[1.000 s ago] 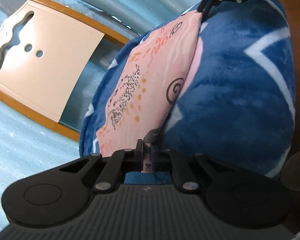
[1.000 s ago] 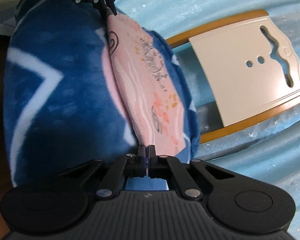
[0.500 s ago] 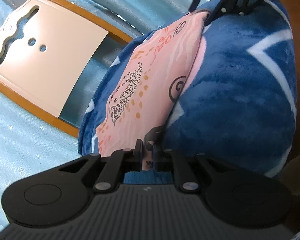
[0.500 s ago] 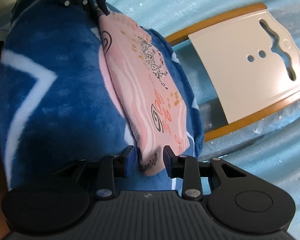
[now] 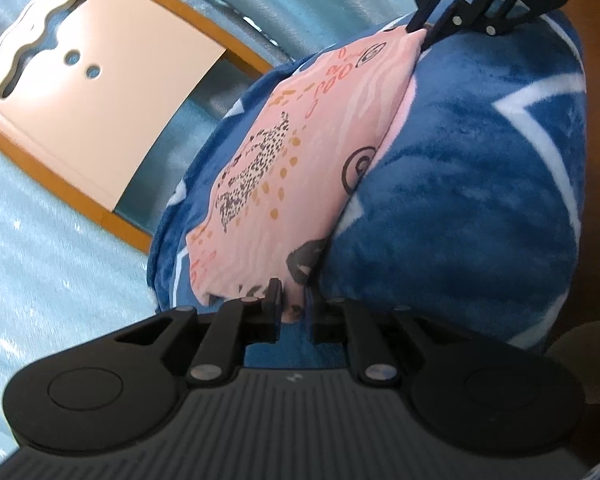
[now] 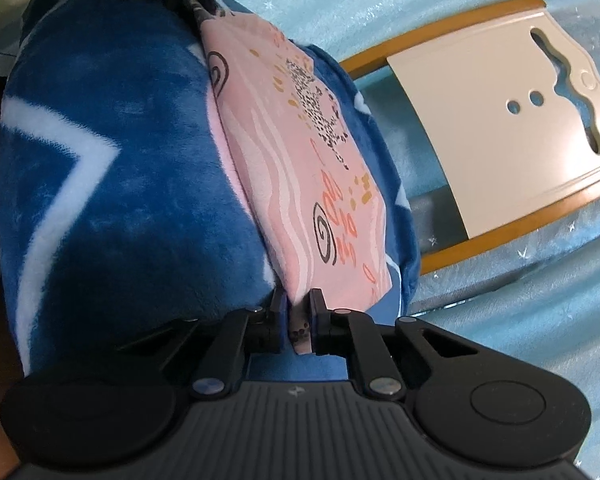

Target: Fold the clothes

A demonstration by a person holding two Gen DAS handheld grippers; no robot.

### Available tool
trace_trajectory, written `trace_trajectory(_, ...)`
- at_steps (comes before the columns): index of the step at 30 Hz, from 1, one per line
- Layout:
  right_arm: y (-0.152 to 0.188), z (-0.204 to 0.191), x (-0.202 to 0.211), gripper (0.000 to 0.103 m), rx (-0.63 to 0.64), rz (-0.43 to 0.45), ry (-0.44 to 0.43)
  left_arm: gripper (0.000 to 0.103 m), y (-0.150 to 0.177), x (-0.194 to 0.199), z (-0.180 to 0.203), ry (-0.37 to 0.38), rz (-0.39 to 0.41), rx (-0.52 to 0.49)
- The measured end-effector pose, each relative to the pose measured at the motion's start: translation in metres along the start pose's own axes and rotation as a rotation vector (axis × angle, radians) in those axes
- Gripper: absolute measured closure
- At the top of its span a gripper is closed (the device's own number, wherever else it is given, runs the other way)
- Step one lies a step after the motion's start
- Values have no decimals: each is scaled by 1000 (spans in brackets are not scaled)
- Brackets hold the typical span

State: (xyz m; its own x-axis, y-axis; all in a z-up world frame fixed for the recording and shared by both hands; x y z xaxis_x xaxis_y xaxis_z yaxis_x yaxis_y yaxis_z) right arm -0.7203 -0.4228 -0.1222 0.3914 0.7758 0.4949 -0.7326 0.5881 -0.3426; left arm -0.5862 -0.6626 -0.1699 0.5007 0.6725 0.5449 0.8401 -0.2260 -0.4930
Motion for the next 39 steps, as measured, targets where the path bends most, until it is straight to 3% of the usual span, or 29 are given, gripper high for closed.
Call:
trace_trajectory(10, 10, 0, 17, 92, -171, -60, -4, 93, 8, 21, -5, 26, -74, 116)
trace_trajectory(16, 11, 6, 32, 81, -284, -84, -12, 90, 6, 33, -12, 71, -116, 260)
trace_trajectory(21, 15, 21, 42, 68, -527, -118, -62, 85, 1, 35, -17, 104, -112, 400)
trace_trajectory(25, 23, 27, 43, 67, -745, -159, -135, 84, 1, 31, -15, 114, -107, 475)
trace_trajectory(30, 29, 30, 42, 66, -862, -187, -155, 84, 0, 28, -14, 115, -107, 488)
trace_trajectory(39, 33, 31, 39, 62, -913, -179, -162, 83, 0, 27, -14, 103, -127, 482)
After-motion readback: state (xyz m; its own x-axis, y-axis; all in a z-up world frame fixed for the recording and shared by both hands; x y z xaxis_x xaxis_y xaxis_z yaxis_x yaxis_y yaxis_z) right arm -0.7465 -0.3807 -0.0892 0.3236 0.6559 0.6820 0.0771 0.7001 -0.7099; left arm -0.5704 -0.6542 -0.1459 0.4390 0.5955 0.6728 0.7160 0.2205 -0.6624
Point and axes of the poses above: each gripper's, at about its wrist camera, not at the fingertips, and x roughly against the way its jaws point, z to its right, y to its underside, the point moved 7 cm from there along -x, roughly the way its jaws point, and after that the axes turned 2 degrees about y, right-handed, at the moved point
